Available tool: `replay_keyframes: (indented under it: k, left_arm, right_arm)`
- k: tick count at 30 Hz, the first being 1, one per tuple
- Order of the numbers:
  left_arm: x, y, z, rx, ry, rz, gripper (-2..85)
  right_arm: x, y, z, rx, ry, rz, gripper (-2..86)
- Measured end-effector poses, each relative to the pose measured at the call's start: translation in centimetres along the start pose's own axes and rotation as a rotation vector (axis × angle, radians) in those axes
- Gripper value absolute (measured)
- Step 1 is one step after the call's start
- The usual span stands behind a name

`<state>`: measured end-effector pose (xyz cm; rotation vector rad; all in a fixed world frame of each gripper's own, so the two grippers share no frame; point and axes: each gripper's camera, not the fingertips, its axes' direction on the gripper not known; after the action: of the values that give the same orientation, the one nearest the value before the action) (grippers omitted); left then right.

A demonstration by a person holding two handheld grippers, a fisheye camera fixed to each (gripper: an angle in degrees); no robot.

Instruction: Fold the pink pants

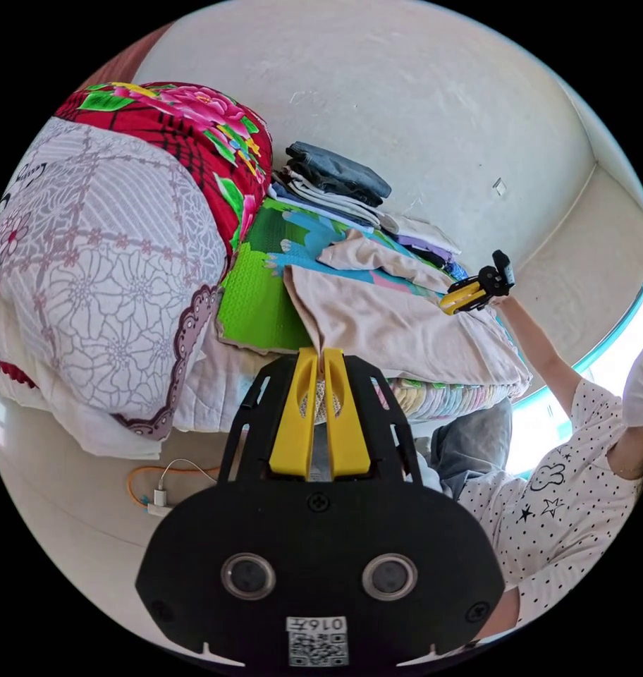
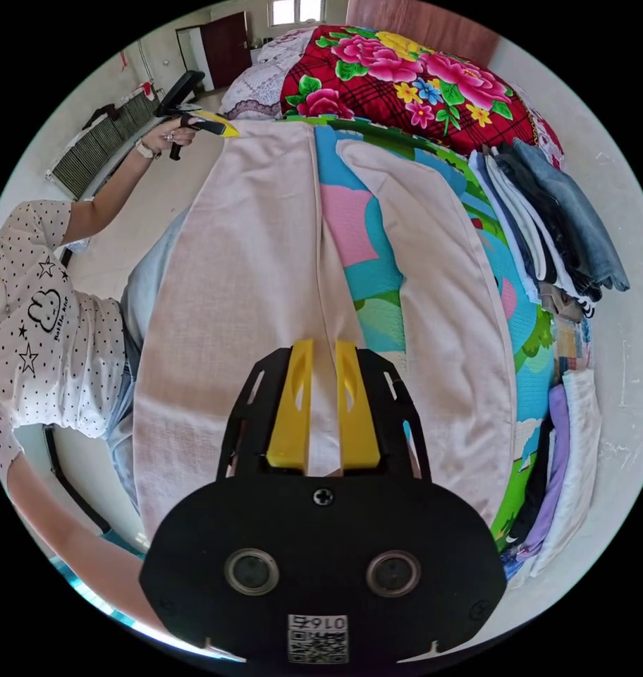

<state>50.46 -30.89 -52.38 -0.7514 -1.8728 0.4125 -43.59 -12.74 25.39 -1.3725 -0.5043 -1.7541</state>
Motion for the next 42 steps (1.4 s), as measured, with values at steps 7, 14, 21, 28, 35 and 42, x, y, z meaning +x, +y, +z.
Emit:
replay_keyframes:
  k: [7,14,21,28,35,42]
  left_arm:
    - [0.9,0.4,-0.5,-0.014,-0.012,0.007,-1.0]
    - [2.2,0.4,-2.6,0.009,0.009,0.022,-1.0]
    - [3.9,-0.3,-6.8,0.081,0.077,0.064,-1.0]
    - [6.2,-1.5,-10.4,0.144,0.080,0.077,-0.9]
    - [9.7,-3.7,-10.9,0.162,-0.176,0.086,-0.9]
    - [12.8,-4.5,-10.5,0.092,-0.292,0.054,0.3]
  right_arm:
    - [2.7,0.5,4.4,0.014,0.037,0.009,4.1]
    - [4.6,1.5,7.9,0.041,0.035,-0.016,0.4]
    - [10.0,2.8,11.0,0.030,-0.292,0.063,0.0]
    - [13.2,3.2,18.8,0.024,-0.417,0.198,0.1]
    - [11.6,4.6,29.4,0.066,-0.366,0.344,1.3]
    - [2.2,13.4,36.1,0.414,0.043,0.603,5.8]
